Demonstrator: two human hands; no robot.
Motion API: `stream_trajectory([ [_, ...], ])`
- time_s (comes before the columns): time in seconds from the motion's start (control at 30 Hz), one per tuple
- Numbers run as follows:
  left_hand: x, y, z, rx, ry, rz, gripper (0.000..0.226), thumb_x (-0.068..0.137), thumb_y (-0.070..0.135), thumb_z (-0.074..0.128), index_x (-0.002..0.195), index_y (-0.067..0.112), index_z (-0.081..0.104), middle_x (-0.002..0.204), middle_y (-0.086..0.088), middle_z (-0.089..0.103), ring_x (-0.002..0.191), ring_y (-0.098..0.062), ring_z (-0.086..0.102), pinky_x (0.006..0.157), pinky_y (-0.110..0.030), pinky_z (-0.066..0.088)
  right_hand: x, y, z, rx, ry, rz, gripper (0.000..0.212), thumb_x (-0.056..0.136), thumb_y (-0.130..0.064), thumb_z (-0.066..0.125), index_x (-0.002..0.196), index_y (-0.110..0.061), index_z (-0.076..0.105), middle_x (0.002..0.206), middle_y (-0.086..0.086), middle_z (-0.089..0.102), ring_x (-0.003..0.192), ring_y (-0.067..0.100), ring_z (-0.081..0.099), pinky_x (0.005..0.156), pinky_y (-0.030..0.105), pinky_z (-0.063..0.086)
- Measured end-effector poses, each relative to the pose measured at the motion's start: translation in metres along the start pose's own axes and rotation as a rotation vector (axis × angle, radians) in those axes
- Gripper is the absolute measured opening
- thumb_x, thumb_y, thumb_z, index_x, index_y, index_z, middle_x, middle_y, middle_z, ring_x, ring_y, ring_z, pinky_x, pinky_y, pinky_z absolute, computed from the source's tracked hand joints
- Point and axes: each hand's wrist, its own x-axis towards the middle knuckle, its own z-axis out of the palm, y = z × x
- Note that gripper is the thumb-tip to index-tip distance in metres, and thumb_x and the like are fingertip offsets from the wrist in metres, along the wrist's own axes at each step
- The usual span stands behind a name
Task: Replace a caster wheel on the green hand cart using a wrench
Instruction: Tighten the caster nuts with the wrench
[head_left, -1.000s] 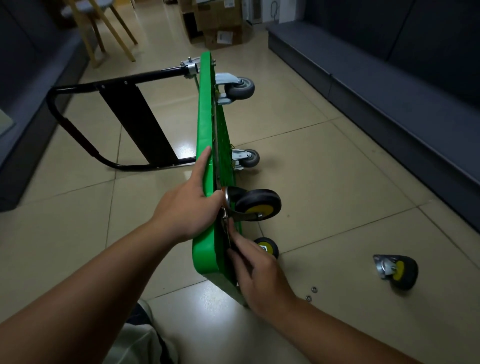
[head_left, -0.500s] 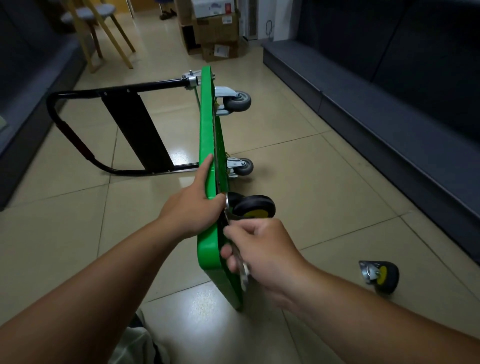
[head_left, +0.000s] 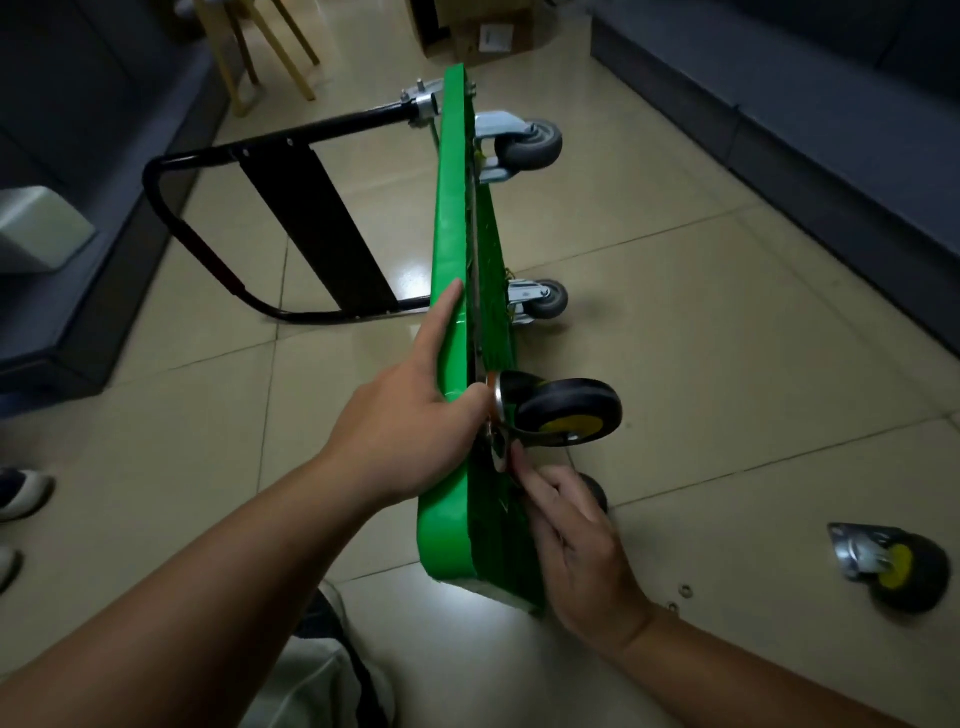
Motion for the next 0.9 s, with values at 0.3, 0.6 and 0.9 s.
stream_trajectory([
  [0.3, -0.005, 0.007, -0.001, 0.006, -0.001, -0.024, 0.084, 0.080, 0.055, 0.046, 0.144, 0.076, -0.005, 0.103, 0.000, 0.070, 0.074, -0.025, 0.071, 0.072, -0.051, 0.060, 0.010, 0.002, 0.012, 0.159, -0.039, 0.019, 0.042, 0.104, -0.001, 0.046, 0.145, 0.004, 0.046, 0.114, 0.017, 0.061, 0.106, 0.023, 0.064, 0.098, 0.023, 0.046],
  [0.6, -0.003, 0.003, 0.000, 0.068, 0.013, -0.014, 0.080, 0.096, 0.048, 0.049, 0.148, 0.071, -0.008, 0.094, 0.003, 0.066, 0.075, -0.026, 0.067, 0.073, -0.046, 0.057, 0.008, -0.028, -0.004, 0.231, -0.130, 0.227, 0.048, 0.103, -0.011, 0.054, 0.149, -0.019, 0.049, 0.106, 0.009, 0.068, 0.096, 0.026, 0.067, 0.081, 0.037, 0.055],
  [0.9, -0.001, 0.005, -0.001, 0.039, 0.008, -0.007, 0.084, 0.083, 0.052, 0.047, 0.146, 0.073, -0.003, 0.103, -0.002, 0.069, 0.078, -0.026, 0.069, 0.075, -0.047, 0.058, 0.031, -0.091, -0.013, 0.781, -0.089, 0.697, 0.016, 0.099, -0.018, 0.062, 0.104, -0.019, 0.076, 0.060, 0.003, 0.063, 0.044, 0.018, 0.059, 0.043, 0.021, 0.045],
])
